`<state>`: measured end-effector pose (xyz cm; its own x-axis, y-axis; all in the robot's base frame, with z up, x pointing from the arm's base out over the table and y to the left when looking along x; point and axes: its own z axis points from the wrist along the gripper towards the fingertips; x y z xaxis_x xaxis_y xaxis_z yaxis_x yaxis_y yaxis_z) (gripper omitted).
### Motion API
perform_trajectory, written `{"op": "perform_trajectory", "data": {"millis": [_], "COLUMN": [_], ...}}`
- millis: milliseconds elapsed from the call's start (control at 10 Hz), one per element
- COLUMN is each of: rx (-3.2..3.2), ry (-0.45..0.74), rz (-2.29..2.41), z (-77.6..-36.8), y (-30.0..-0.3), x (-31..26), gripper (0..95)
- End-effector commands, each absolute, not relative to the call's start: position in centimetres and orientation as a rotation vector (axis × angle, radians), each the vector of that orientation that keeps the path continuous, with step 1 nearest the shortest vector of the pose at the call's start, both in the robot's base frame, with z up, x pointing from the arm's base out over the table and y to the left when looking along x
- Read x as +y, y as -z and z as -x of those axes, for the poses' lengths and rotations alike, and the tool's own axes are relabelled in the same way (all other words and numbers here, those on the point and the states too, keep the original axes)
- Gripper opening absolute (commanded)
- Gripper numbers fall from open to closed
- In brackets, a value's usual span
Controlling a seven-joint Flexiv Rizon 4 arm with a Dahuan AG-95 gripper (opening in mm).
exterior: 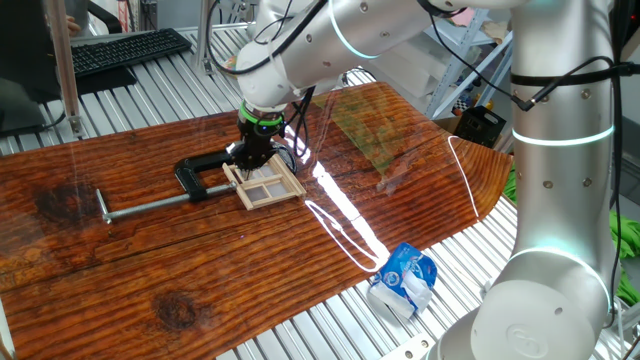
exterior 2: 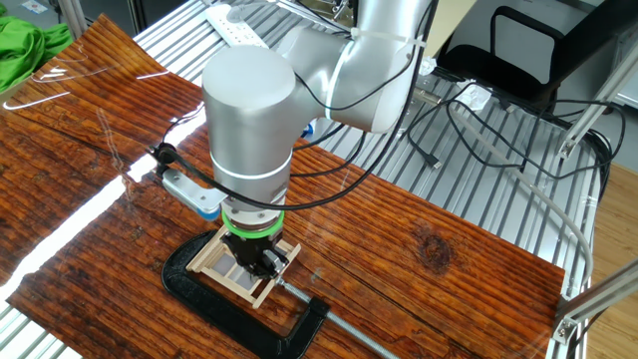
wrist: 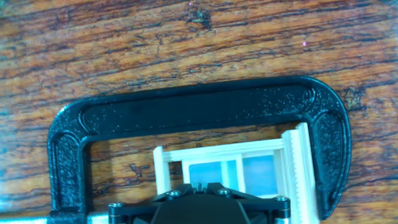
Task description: Close a sliding window
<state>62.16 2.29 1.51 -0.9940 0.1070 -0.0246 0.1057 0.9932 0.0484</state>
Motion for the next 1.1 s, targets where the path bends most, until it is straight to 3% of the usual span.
{"op": "perform_trajectory", "data": {"millis": [100,1100], "rx": [3.112,3.107], "ry": [-0.066,-0.054], "rz": [-0.145,-0.025], "z": [-62.4,-62.5], "y": [-1.6,-1.8], "x": [2.0,-0.5], "gripper": [0.0,0.0]}}
